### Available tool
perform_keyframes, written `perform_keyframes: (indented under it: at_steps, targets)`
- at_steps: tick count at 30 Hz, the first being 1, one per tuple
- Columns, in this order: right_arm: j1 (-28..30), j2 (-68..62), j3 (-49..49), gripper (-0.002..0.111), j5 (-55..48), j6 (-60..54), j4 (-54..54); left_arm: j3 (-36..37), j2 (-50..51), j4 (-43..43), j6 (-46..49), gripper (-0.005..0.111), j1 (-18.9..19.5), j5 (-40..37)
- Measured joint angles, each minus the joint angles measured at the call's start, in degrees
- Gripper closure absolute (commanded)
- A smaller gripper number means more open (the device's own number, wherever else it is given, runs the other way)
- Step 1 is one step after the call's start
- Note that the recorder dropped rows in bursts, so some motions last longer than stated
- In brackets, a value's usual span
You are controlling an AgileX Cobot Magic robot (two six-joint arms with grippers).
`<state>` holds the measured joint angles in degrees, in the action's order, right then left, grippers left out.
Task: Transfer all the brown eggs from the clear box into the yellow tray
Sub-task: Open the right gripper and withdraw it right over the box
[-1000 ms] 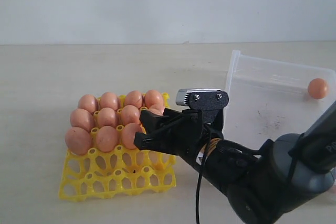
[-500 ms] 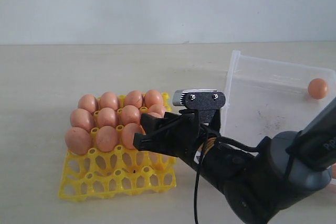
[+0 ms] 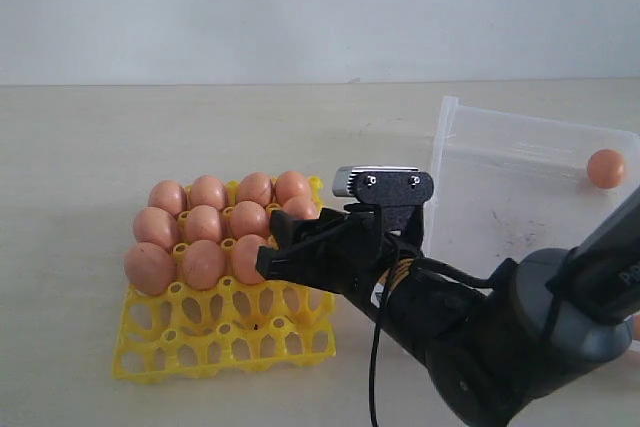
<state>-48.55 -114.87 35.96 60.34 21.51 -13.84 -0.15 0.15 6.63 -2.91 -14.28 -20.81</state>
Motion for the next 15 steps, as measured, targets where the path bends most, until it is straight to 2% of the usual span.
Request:
perform_keyframes:
  at_steps: [8, 13, 15]
  targets:
    - [0.0, 4.3, -2.4, 0.058, 5.3, -1.7, -0.2, 0.0, 0.0, 0.0, 0.0, 0.103, 0.0, 0.0]
    - [0.0, 13.7, -9.3, 0.058, 8.8, -12.4, -0.7, 0.0, 0.0, 0.0, 0.0, 0.103, 0.0, 0.0]
    - [0.0, 17.4, -12.5, 0.058, 9.1, -20.2, -2.6, 0.0, 0.0, 0.0, 0.0, 0.103, 0.0, 0.0]
